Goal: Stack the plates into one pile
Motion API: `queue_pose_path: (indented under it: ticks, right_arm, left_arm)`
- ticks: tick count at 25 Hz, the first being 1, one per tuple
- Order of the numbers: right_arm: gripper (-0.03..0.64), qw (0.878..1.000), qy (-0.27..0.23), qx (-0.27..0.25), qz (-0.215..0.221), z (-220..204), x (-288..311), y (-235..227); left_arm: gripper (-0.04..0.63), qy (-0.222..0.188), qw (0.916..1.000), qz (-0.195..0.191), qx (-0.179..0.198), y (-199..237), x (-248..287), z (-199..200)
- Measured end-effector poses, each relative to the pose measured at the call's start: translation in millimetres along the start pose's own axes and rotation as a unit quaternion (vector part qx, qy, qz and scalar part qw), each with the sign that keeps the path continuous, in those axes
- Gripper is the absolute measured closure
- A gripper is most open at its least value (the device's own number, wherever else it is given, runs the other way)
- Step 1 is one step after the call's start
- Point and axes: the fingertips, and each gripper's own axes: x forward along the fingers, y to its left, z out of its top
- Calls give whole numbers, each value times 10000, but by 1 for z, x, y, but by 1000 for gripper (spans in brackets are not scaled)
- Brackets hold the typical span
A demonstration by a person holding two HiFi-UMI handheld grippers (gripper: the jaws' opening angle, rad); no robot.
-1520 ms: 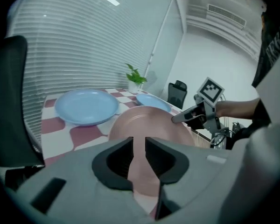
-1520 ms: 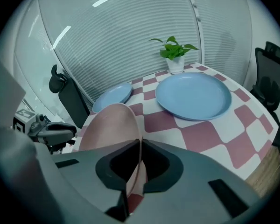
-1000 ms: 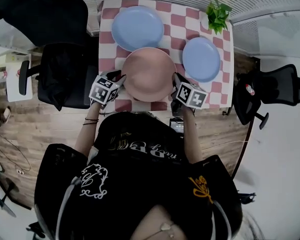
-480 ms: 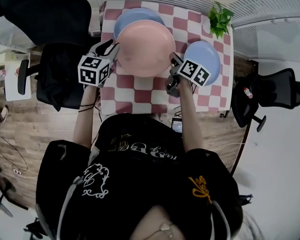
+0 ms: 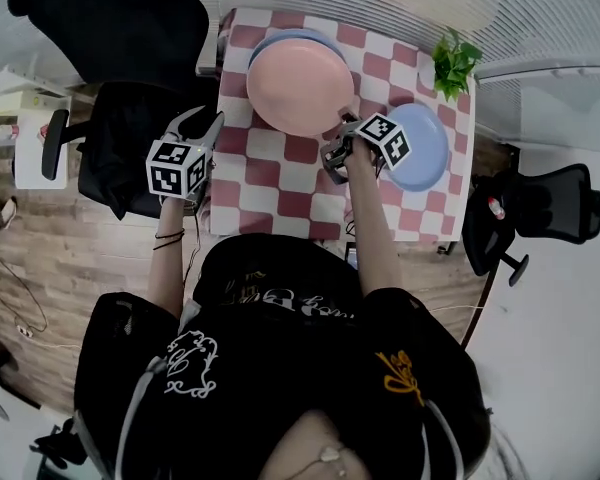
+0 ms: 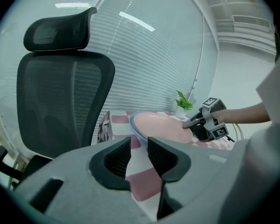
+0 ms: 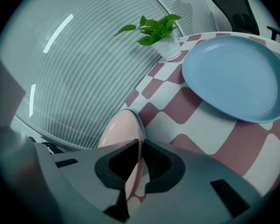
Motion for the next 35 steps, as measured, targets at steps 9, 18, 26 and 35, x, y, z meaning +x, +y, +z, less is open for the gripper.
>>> queue_pose_path:
  ticks: [9,18,26,35]
  right_arm:
    - [578,9989,-328,-339,47,2,11,10]
    - [462,9872,-490,-1099,1043,-5,-40,32]
    - [463,9579,-638,-2491,1273,-10,-102,15]
    - [479,9163,-303,-3548,1834,3,-143,-10]
  left_arm:
    - [485,171,9991,-350,-163,-30,1,-28]
    - [485,213,9962,-748,397,-67,15,-13]
    - [485,162,9895,-1218,761,-132,22,-1]
    - [485,158,9914,-1002,822,-200,35,1]
